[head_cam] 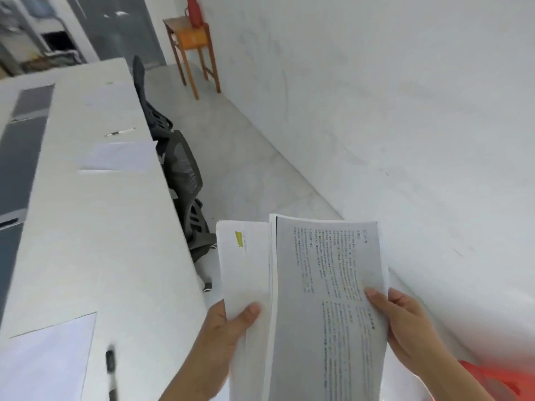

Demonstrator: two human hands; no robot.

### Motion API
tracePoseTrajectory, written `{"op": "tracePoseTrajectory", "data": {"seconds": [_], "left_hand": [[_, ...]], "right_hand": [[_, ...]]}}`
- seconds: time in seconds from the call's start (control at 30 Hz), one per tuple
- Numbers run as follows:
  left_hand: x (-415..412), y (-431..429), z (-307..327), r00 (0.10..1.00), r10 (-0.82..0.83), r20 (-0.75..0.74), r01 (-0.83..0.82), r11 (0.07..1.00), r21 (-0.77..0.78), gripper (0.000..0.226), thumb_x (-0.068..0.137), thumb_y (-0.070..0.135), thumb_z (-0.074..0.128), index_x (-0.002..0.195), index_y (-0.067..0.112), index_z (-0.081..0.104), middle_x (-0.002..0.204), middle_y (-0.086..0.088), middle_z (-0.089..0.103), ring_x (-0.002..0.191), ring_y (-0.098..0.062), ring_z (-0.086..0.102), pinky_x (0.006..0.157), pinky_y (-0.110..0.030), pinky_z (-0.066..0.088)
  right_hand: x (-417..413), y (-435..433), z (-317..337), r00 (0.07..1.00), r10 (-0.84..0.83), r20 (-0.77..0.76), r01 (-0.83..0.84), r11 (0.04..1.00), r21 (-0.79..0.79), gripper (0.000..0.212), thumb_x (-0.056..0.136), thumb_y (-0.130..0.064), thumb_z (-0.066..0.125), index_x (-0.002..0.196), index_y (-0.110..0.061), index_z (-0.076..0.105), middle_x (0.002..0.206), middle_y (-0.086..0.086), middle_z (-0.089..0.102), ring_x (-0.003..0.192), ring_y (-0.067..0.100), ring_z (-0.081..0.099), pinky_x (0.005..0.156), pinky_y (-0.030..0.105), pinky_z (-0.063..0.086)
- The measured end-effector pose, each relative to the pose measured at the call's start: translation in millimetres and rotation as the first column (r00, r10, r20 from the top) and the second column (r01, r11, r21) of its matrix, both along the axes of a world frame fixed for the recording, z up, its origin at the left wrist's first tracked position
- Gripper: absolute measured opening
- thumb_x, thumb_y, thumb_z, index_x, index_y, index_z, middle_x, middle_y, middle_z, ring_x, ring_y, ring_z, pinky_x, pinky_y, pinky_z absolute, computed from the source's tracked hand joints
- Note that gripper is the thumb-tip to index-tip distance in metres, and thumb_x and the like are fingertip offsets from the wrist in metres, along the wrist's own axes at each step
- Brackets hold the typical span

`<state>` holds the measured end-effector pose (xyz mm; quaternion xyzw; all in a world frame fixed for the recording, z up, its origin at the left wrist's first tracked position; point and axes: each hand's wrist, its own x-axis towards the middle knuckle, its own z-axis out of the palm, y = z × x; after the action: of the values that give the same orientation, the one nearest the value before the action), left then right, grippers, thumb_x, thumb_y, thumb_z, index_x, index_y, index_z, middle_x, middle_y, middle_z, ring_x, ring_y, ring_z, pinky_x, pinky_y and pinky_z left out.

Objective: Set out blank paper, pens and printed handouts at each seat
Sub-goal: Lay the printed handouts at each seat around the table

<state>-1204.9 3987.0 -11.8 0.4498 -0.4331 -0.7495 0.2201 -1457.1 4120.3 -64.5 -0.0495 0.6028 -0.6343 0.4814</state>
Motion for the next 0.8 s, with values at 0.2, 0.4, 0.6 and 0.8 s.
{"op": "tracePoseTrajectory", "data": {"seconds": [0.2, 0.4, 0.6, 0.8], "left_hand": [[-2.0, -83.2, -5.5, 0.978, 0.165, -0.126, -0.154, 0.984, 0.093, 0.031, 0.082, 0.010, 0.055, 0.104, -0.004, 0.071, 0.110, -0.027, 0.069, 0.095, -0.039, 0.070, 0.077, -0.043, 0.060], [-17.9, -158.4, 2.0, 0.943, 0.254, -0.215, -0.232, 0.965, 0.124, 0.030, 0.086, 0.007, 0.064, 0.114, -0.004, 0.067, 0.120, -0.028, 0.064, 0.109, -0.043, 0.063, 0.091, -0.050, 0.053], [-22.2, -207.1, 7.8, 0.898, 0.401, -0.183, -0.383, 0.915, 0.124, 0.030, 0.086, 0.011, 0.052, 0.106, -0.002, 0.071, 0.115, -0.024, 0.068, 0.103, -0.037, 0.068, 0.085, -0.043, 0.057], [-12.3, -236.0, 0.0, 0.787, 0.610, -0.095, -0.594, 0.790, 0.151, 0.034, 0.093, 0.017, 0.049, 0.116, -0.001, 0.067, 0.120, -0.024, 0.066, 0.109, -0.039, 0.064, 0.097, -0.050, 0.050]], "right_hand": [[-65.9, -95.9, -0.5, 0.999, 0.007, 0.038, -0.007, 1.000, 0.002, 0.019, 0.095, -0.007, 0.052, 0.103, 0.003, 0.065, 0.090, 0.014, 0.077, 0.071, 0.024, 0.074, 0.059, 0.036, 0.062], [-113.0, -186.7, 10.5, 0.994, 0.097, 0.057, -0.101, 0.991, 0.082, 0.033, 0.093, -0.013, 0.055, 0.122, 0.002, 0.061, 0.119, 0.023, 0.068, 0.115, 0.043, 0.060, 0.100, 0.059, 0.045], [-121.1, -282.9, -1.8, 0.948, 0.292, 0.126, -0.306, 0.946, 0.109, 0.028, 0.095, -0.018, 0.054, 0.116, -0.003, 0.065, 0.110, 0.022, 0.070, 0.081, 0.035, 0.071, 0.074, 0.049, 0.060], [-121.7, -407.2, -28.6, 0.859, 0.506, 0.074, -0.510, 0.837, 0.199, 0.025, 0.093, -0.015, 0.057, 0.112, -0.001, 0.065, 0.103, 0.021, 0.073, 0.085, 0.036, 0.070, 0.087, 0.058, 0.054]]}}
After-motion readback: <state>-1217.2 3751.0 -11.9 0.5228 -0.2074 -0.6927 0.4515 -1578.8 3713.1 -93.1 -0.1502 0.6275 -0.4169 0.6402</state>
